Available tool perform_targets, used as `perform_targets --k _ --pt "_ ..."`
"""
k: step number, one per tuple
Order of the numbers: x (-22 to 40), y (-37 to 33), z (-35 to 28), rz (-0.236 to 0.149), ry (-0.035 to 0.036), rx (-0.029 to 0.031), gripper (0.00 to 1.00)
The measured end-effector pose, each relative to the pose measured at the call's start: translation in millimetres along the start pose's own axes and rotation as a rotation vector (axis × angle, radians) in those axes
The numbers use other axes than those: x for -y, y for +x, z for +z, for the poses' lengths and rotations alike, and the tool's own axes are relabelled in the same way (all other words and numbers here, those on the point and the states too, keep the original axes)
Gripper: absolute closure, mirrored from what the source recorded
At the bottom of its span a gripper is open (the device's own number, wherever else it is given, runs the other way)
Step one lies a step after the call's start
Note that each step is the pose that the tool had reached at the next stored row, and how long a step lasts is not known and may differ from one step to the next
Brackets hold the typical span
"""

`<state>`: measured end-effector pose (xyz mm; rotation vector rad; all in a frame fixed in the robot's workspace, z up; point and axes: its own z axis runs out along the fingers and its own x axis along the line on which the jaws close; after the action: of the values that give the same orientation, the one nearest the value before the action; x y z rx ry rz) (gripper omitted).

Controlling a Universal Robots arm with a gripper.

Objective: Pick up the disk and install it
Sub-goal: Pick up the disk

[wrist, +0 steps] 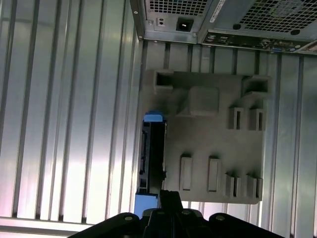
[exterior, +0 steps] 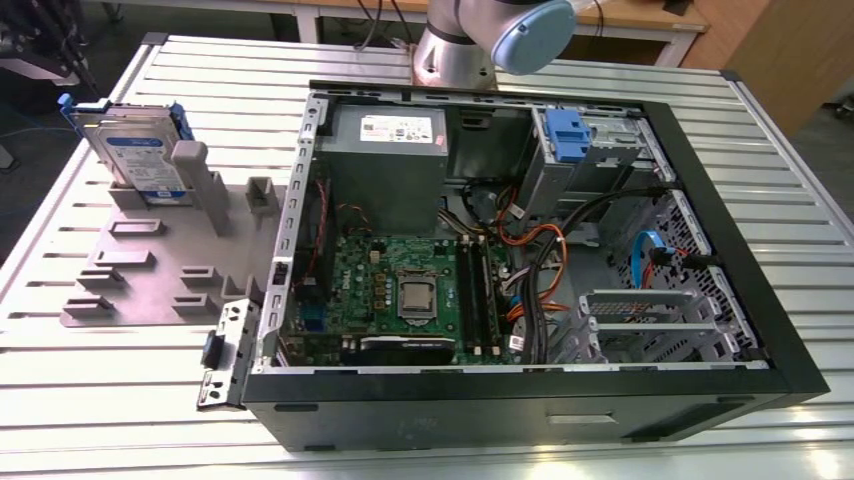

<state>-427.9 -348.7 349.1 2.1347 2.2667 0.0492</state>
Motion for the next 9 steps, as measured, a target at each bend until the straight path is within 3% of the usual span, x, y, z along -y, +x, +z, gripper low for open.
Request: perform_targets --k 4,9 --pt "1.1 3.0 0.7 0.004 0.0 0.0001 0.83" --pt "5.4 5.2 2.4 0.013 0.0011 0.0004 0.59"
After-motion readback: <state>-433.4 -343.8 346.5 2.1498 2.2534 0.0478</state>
